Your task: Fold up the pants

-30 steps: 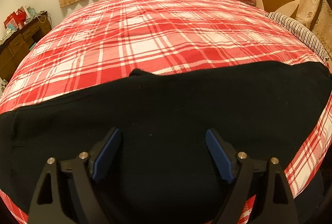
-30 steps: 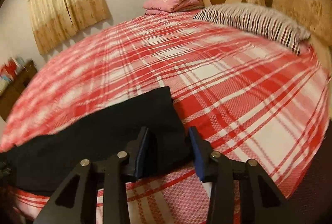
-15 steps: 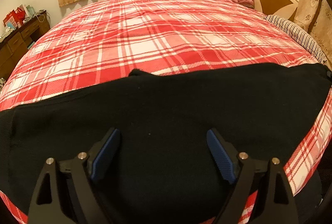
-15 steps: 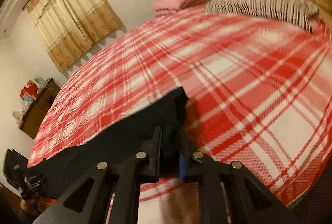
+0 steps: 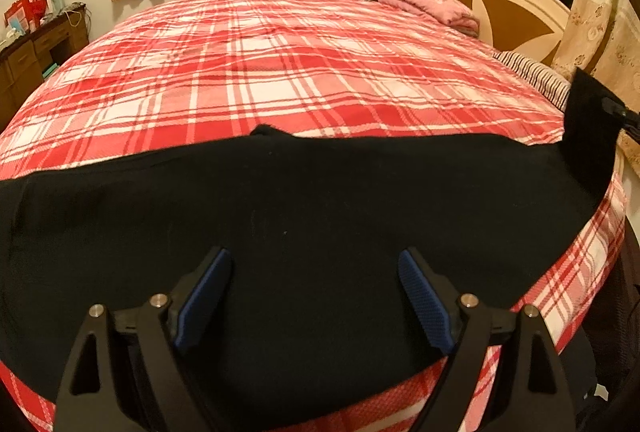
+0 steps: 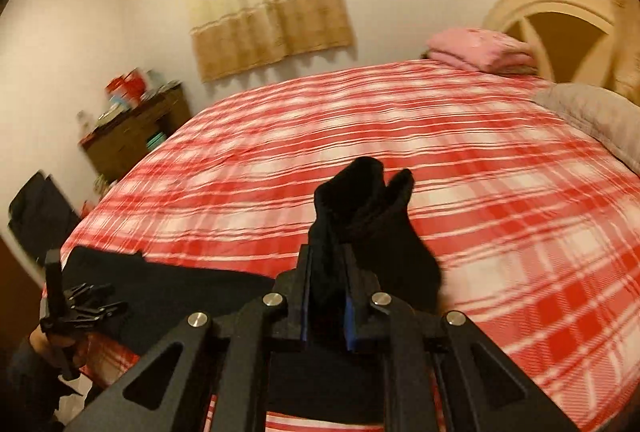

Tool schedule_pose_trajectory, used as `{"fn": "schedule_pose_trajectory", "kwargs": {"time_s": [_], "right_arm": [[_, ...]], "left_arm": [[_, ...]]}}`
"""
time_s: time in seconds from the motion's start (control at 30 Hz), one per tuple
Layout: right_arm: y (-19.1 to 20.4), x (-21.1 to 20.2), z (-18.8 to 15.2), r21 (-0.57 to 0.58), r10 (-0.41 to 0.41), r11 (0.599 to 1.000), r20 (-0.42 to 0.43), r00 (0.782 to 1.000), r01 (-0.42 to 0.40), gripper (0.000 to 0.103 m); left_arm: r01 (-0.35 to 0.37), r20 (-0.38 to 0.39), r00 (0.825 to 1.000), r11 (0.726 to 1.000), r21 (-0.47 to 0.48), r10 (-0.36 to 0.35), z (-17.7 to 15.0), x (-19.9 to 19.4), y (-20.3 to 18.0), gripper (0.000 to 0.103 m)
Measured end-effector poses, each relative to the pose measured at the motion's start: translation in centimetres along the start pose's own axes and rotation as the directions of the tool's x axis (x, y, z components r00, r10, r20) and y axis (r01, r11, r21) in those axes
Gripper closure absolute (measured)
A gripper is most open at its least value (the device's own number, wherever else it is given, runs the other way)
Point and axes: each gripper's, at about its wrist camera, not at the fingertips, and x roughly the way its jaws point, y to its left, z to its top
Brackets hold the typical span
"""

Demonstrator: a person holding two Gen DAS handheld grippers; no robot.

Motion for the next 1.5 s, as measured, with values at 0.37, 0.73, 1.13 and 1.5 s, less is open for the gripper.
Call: {"fn": "schedule_pose_trajectory", "kwargs": {"time_s": [0.37, 0.73, 1.13, 1.5], "right_arm": [[10.0, 5.4, -2.9, -0.106, 0.17, 0.977, -0.129, 0.977, -0.184, 0.09], [14.0, 11.2, -8.6, -0.161, 0.2, 0.949, -0.363, 0.91, -0.272, 0.089], [8.8, 7.2, -8.3, -0.076, 0.246, 0.956, -0.315, 0.917, -0.283, 0.054], [4.9, 5.0, -8.4, 0.015, 0.252, 0.967, -0.136, 0.958, -0.253, 0.054]], "left_arm": [[0.039, 0.015, 0.999, 0.999, -0.027, -0.039, -0.6, -0.9, 0.5, 0.015], [0.094, 0.0, 0.996, 0.996, 0.008, -0.094, 0.0, -1.1, -2.3, 0.015], [0.292, -0.072, 0.954, 0.956, 0.009, -0.291, 2.3, 2.0, -9.1, 0.028], [0.345, -0.138, 0.929, 0.938, -0.002, -0.342, 4.2, 5.2, -13.6, 0.091]]}}
